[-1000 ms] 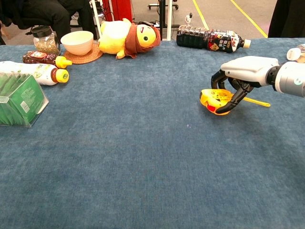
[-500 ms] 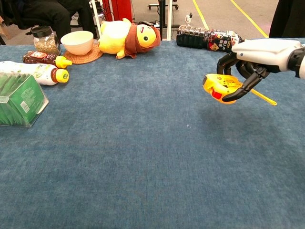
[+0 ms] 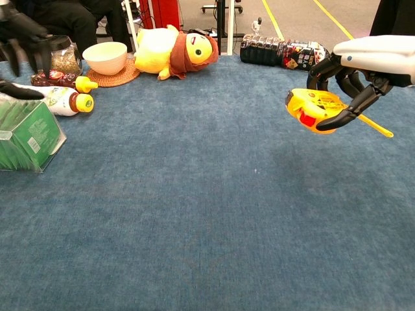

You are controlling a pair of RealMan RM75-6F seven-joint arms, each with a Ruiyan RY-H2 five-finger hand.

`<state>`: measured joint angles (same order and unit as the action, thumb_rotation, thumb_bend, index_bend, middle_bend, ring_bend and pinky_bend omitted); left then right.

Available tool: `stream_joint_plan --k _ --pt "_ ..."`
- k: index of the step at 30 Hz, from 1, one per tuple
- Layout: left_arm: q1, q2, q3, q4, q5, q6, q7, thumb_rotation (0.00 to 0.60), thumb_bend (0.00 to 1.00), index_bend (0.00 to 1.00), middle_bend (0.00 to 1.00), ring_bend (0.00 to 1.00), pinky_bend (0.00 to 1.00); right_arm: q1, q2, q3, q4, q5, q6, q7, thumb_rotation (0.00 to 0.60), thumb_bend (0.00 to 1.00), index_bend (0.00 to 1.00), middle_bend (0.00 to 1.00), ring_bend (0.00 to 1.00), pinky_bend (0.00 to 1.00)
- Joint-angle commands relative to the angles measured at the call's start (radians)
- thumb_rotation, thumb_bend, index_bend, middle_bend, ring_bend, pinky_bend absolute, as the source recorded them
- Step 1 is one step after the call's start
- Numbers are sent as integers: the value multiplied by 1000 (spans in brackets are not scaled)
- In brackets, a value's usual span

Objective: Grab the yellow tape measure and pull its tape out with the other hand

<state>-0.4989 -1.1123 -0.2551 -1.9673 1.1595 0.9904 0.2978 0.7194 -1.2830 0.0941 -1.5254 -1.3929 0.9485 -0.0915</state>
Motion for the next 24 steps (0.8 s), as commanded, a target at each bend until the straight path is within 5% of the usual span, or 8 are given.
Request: stream_joint_plan --k 1,14,24 --pt "-101 -49 -37 18 -58 -84 30 600 198 505 490 406 450 -5 12 3 -25 4 5 -14 357 183 641 663 702 613" --pt "-365 -205 -90 154 -222 -256 21 600 197 505 604 530 588 -13 23 9 -86 19 9 -46 357 183 641 663 707 618" --pt "-516 -285 -99 281 -274 -363 -28 600 197 505 734 705 807 -24 25 10 -97 21 19 -54 361 183 641 665 710 618"
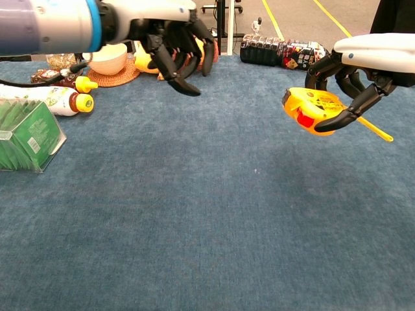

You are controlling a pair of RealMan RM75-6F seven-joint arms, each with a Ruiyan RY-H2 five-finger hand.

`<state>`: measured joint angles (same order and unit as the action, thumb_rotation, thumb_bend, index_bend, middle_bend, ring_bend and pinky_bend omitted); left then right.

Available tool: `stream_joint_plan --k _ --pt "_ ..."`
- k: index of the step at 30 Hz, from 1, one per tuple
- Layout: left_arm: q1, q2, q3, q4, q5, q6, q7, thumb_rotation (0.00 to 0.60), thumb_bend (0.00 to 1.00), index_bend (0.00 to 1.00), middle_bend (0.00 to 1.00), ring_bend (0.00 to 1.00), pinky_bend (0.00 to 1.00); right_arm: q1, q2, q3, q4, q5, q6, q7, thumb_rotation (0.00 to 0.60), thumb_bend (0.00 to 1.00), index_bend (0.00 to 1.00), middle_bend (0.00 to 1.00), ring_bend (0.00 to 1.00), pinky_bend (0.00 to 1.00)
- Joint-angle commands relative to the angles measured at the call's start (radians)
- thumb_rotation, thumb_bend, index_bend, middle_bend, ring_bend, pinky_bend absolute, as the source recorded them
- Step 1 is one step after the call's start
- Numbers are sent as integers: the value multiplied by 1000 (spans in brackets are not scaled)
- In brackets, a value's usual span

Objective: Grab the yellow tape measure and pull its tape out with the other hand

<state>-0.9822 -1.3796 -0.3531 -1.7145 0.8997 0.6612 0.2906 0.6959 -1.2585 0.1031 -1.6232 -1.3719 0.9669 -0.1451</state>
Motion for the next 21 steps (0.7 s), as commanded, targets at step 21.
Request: stream_joint_plan --k 21 --pt "-170 -88 22 199 51 -119 -151 500 255 505 998 946 961 -15 13 2 3 -27 16 43 359 183 641 669 716 624"
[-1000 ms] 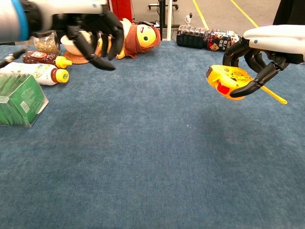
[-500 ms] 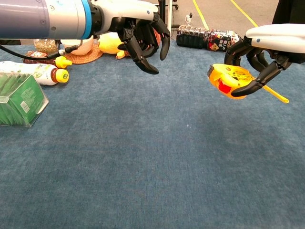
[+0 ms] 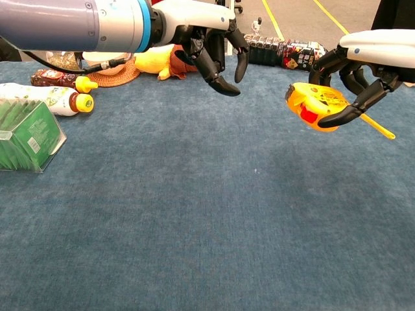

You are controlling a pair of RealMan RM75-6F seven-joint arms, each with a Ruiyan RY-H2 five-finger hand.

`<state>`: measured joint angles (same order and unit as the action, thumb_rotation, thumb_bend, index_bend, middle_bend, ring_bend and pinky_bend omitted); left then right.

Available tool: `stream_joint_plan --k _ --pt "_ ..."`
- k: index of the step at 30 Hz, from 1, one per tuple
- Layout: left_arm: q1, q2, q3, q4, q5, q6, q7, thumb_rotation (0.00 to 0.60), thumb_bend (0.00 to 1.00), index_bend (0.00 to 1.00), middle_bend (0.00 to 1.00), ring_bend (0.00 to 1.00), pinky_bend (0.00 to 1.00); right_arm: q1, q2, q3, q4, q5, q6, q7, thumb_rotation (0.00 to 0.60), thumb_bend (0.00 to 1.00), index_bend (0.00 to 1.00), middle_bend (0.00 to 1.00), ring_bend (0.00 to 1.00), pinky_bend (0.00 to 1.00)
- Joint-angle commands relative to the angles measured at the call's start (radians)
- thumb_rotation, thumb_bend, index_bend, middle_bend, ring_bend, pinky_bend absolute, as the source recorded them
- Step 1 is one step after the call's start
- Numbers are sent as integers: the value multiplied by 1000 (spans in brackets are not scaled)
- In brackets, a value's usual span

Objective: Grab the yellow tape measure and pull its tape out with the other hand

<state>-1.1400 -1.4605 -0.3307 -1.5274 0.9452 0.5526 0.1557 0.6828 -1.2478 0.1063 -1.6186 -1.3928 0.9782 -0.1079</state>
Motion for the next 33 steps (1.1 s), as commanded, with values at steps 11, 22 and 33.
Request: stream_joint_plan --k 11,22,33 --pt "-49 -2 -8 34 15 -68 -112 405 269 505 1000 948 961 0 -4 -7 32 -103 43 71 358 182 641 666 713 619" --pt "-41 26 7 18 67 -77 -184 400 269 505 1000 948 960 26 -49 -15 110 -187 63 128 356 183 641 665 709 615" --pt "-40 19 24 27 107 -74 -231 396 271 505 1000 948 961 46 -80 -17 149 -216 69 146 361 183 641 665 709 616"
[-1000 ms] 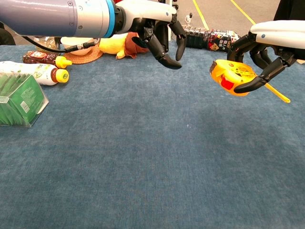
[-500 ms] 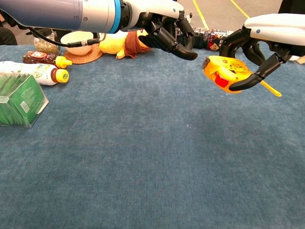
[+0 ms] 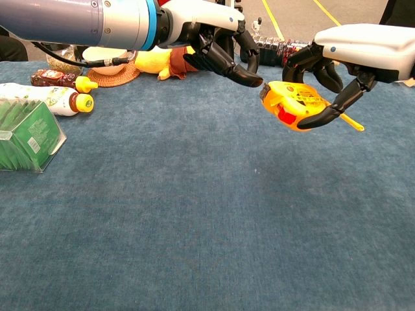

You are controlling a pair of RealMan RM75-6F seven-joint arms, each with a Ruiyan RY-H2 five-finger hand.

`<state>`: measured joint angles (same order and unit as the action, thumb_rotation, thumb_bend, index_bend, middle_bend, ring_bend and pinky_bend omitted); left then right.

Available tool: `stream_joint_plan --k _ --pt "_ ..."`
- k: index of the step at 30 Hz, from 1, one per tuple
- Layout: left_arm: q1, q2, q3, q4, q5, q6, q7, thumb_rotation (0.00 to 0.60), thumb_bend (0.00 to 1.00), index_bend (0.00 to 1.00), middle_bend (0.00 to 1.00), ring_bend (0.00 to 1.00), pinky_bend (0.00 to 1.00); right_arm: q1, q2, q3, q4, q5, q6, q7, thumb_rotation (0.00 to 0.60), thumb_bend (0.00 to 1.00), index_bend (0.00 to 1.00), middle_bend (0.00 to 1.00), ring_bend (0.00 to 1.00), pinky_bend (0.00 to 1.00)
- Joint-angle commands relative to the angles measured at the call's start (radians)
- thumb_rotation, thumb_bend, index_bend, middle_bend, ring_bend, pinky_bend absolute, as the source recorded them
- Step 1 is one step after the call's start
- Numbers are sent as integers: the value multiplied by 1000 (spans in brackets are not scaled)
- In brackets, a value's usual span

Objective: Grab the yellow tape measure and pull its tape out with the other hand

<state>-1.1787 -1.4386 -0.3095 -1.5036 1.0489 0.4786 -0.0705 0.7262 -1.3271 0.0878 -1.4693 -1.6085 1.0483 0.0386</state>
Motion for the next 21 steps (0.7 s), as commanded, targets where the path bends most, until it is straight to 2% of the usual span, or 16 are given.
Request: stream_joint_plan --k 1,21 --pt "-2 -5 4 6 5 1 -9 396 271 505 1000 948 961 5 -2 3 -2 -1 -1 0 361 183 641 665 709 616" --pt "-14 -17 15 28 24 14 -52 391 270 505 1000 948 961 21 -7 4 -17 6 -9 -7 359 182 641 665 709 618"
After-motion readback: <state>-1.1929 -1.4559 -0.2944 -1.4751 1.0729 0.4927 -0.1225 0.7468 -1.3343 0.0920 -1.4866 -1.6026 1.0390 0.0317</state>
